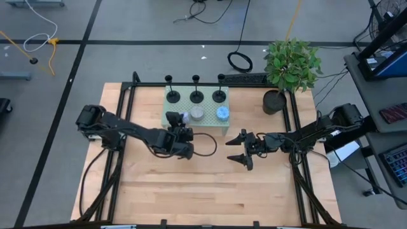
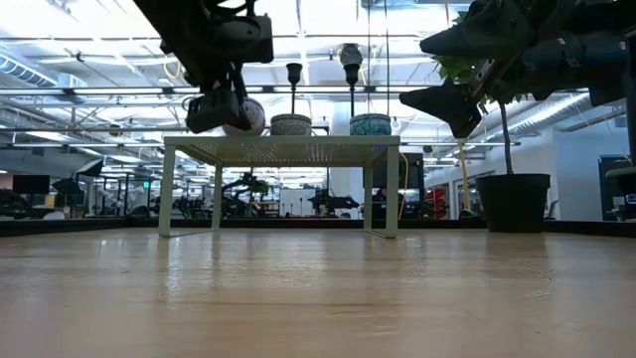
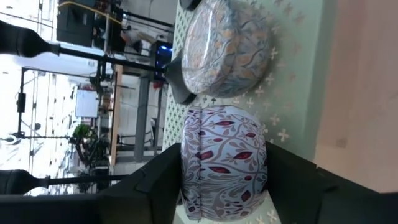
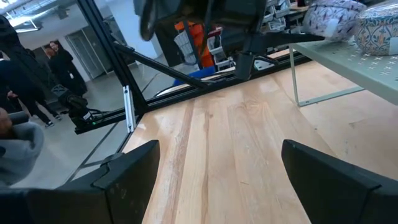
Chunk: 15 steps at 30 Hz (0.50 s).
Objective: Pick & Place candle stick holders
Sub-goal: Put the white red scented candle on the shelf aligned with the blue orange scented candle, then adjust the blue white scented candle on the shelf
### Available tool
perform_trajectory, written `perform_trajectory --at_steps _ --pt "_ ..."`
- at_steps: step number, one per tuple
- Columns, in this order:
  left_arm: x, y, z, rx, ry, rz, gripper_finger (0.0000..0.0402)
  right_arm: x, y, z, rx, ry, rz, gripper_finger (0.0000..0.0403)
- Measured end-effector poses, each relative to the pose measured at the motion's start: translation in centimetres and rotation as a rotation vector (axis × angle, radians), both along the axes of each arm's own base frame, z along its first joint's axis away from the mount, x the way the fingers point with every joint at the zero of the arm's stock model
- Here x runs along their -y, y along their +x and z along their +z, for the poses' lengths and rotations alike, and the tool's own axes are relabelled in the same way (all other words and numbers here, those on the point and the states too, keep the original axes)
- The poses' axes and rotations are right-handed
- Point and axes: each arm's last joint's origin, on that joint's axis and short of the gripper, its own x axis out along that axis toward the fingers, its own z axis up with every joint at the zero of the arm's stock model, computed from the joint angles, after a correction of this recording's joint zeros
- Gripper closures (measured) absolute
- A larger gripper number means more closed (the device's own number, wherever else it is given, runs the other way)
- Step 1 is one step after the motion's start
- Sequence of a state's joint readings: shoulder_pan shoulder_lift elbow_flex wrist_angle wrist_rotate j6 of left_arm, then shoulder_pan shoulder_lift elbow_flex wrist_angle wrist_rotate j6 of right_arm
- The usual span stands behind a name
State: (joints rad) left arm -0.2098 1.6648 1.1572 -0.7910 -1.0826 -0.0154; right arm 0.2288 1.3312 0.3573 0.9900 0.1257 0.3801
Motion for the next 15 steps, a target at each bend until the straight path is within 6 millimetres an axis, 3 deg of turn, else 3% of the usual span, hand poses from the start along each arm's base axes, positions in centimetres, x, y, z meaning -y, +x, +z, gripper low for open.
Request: perform_trajectory --at_steps 6,15 --pt "-0.69 0.09 -0.13 -0.020 -0.066 0.003 0.0145 -0.03 -0.01 0.00 0.000 0.000 0.002 0.0074" --pt "-1.05 -0.01 -0.14 -0.056 -0.072 0.001 0.0114 -0.04 -0.01 0.00 0.000 -0.001 0.002 0.0074"
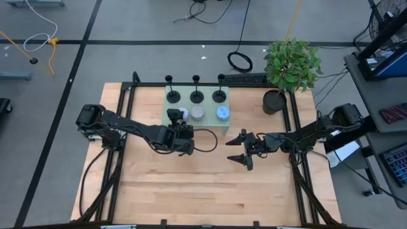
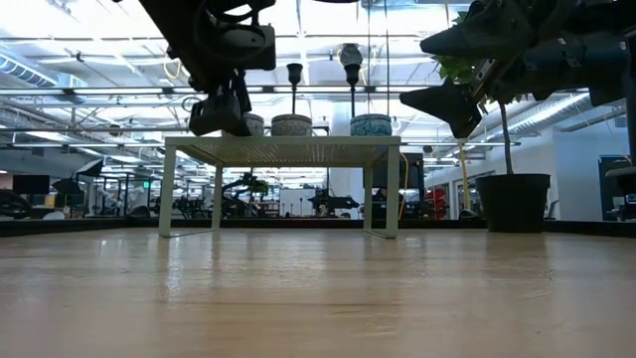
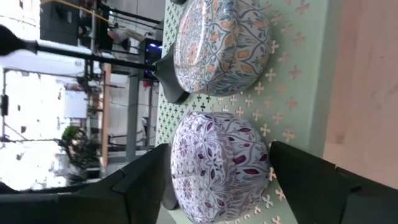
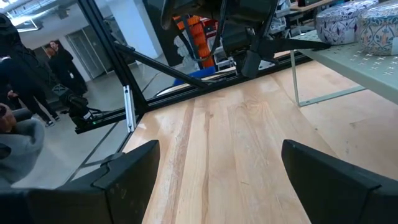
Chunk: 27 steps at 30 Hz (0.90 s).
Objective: Pick & Place candle stick holders
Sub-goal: Adjust the blue white scented candle on the shelf
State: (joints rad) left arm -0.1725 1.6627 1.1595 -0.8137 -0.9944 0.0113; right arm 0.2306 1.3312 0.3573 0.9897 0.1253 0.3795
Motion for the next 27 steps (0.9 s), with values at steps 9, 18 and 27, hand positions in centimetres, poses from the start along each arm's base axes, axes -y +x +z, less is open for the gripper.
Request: perform_trajectory --at_steps 9,18,27 --pt "1.4 -0.2 0.0 -0.038 0.045 -0.062 0.0092 0.0 0.0 0.0 0.000 -0.002 0.000 0.0074" --pt "2.1 -2.3 3.8 0.084 0.006 -0.112 0.0091 0.0 0.0 0.1 0.010 0.000 -0.002 0.0074" --pt "2.7 -7.0 9.8 0.352 -0.180 -0.192 0.0092 0.1 -0.2 0.8 0.053 -0.080 -0.002 0.0079"
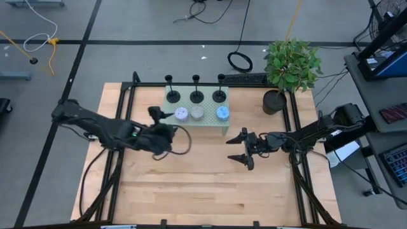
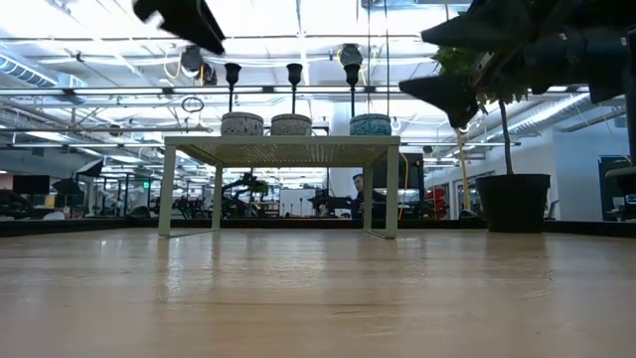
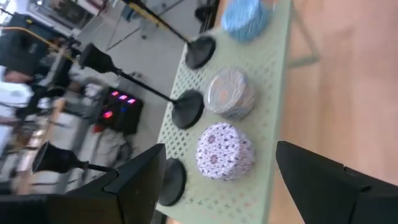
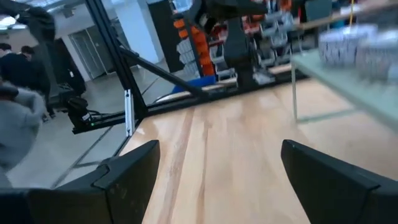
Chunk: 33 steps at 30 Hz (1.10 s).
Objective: Pick & Place candle stick holders
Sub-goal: Adjust the blue white scented candle on the shelf
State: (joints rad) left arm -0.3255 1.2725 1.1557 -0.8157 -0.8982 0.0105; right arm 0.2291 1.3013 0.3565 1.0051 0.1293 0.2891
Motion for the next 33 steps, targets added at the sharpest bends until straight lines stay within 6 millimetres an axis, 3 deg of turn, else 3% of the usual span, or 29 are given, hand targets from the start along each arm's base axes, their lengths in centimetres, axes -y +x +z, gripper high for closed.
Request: perform_trajectory --at_steps 3,6,10,15,19,25,33 --pt "-0.2 -1.8 1.7 0.082 -0.049 -0.014 0.0101 0.2 -0.3 0.8 0.044 -0.035 -0.027 0.0098" --pt "-0.5 -3.4 3.0 0.148 -0.072 -0.025 0.0136 0.7 -0.3 1.6 0.072 -0.031 -0.120 0.0132" --pt "-1.1 -5.1 4.4 0.224 -0.096 -0.025 0.0213 1.9 0.3 2.6 0.082 -0.052 -0.203 0.0198" --pt "-1.6 -6.4 5.3 0.321 -0.160 0.017 0.0319 3.0 1.3 3.7 0.061 -0.135 -0.297 0.0311" --pt "-1.9 -7.0 5.7 0.350 -0.176 0.021 0.0387 3.6 1.5 3.7 -0.033 -0.254 -0.409 0.0391" --pt "-1.9 -7.2 5.7 0.338 -0.170 0.009 0.0389 4.8 1.2 1.9 -0.244 -0.258 -0.558 0.0400" --pt "-2.0 -7.3 5.5 0.307 -0.157 0.008 0.0388 6.3 1.1 1.7 -0.271 -0.232 -0.624 0.0402"
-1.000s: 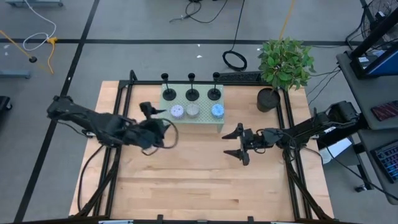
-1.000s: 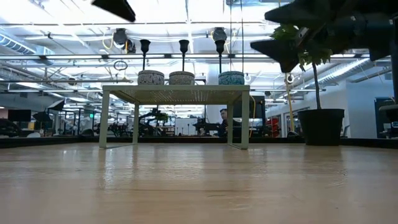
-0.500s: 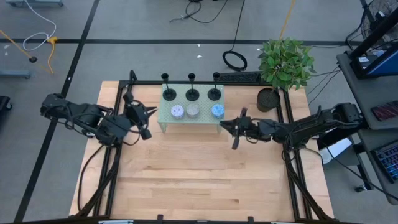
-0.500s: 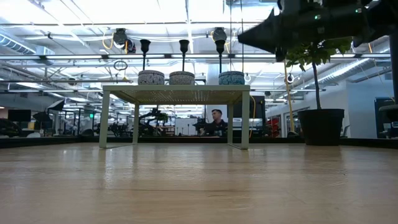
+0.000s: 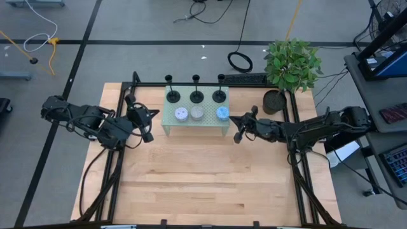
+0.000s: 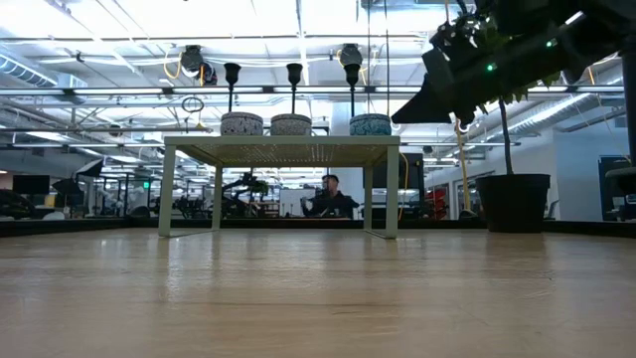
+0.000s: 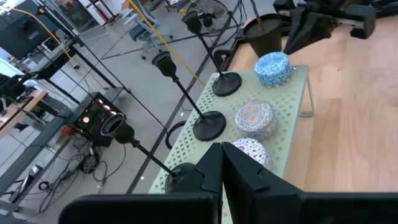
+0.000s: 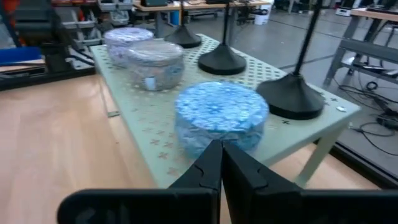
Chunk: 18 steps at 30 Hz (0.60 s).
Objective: Pick & Place candle stick holders
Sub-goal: Adjust the blue white scented candle on the shelf
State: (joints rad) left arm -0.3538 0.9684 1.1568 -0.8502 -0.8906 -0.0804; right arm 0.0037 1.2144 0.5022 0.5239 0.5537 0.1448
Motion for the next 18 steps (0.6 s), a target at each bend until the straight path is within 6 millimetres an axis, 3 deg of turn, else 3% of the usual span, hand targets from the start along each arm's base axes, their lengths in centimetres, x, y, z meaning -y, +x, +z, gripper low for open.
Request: perform_trajectory --at_steps 8,18 --pt "0.0 -0.1 -0.1 -0.019 0.007 0.001 0.0397 2.0 -0.2 -0.3 -0.006 0.024 -0.081 0.0402" --pt "-0.1 -0.1 -0.1 -0.020 0.015 0.005 0.0381 3.0 0.4 -0.8 0.025 0.097 0.003 0.0403"
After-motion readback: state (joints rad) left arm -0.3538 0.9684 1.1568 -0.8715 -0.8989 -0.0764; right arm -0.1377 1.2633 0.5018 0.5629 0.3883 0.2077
